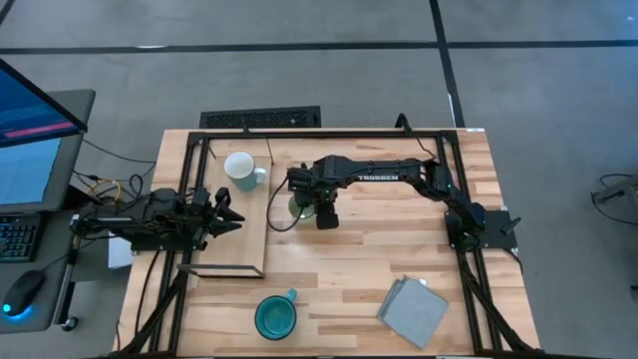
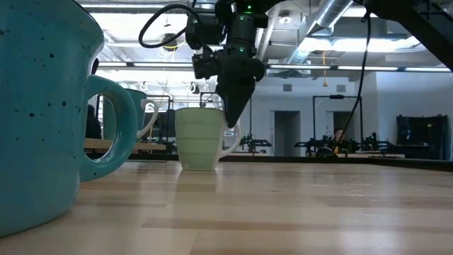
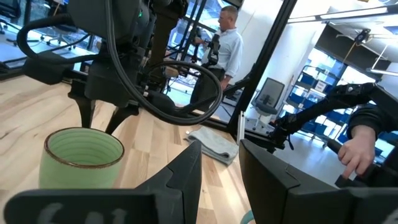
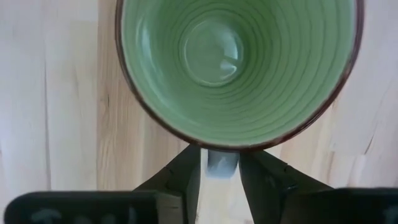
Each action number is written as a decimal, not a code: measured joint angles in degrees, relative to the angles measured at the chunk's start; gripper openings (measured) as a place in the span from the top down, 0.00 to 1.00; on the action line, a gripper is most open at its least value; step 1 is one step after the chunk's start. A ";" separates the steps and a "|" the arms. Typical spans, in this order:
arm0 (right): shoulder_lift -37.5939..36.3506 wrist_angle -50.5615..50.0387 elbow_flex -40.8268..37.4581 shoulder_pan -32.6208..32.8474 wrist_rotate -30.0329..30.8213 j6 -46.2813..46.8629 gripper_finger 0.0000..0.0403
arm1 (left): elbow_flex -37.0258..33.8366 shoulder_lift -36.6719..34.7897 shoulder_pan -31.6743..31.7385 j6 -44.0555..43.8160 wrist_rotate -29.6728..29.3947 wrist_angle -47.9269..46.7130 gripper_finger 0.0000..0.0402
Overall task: Stack small to large cups/mugs on shelf
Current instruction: Put the green mug on the shelf
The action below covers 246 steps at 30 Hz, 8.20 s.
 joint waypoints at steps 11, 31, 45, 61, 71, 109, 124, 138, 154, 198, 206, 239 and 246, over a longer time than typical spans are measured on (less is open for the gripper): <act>0.02 0.06 0.00 0.11 0.00 -0.05 0.68 | 0.00 0.00 0.01 0.02 0.00 0.03 0.76; 0.02 1.68 -0.01 0.02 0.04 4.44 0.68 | 0.00 0.00 0.00 0.02 0.00 0.02 0.76; 0.04 1.83 0.00 1.80 -0.02 5.80 0.68 | 0.00 0.00 0.00 0.00 0.01 0.02 0.75; 0.07 -0.44 -0.01 2.67 -0.09 12.76 0.68 | 0.00 0.00 0.02 -0.02 -1.49 0.02 0.76; 0.07 0.15 0.00 2.73 -0.14 14.41 0.68 | 0.00 0.00 0.00 -0.02 -1.50 0.02 0.76; 0.13 5.15 -5.22 0.59 -4.35 16.53 0.68 | 0.00 0.00 0.02 0.02 -5.55 -0.09 0.76; 0.13 7.41 -5.20 -0.43 -4.55 15.81 0.71 | 0.00 0.00 0.01 0.03 -5.94 -0.09 0.76; 0.09 7.52 -5.18 -1.14 -4.55 14.30 0.83 | 0.00 0.00 0.02 2.04 -9.22 -1.41 0.76; 0.07 5.83 -4.02 -0.79 -2.78 14.26 0.83 | 0.00 0.00 0.02 2.51 -9.85 4.65 0.76; 0.04 16.58 7.48 4.90 -2.84 21.03 0.83 | 0.00 0.00 0.02 -5.32 7.87 25.44 0.76; 0.04 19.23 7.48 5.24 -3.40 21.87 0.83 | 0.00 0.00 0.02 -5.11 7.87 25.39 0.76; 1.45 27.17 7.57 2.60 -6.19 21.45 0.83 | 0.00 0.00 0.00 -3.39 6.45 22.98 0.76; 5.16 27.81 9.96 2.34 -9.34 23.25 0.83 | 0.00 0.07 0.02 -3.43 6.10 22.11 0.76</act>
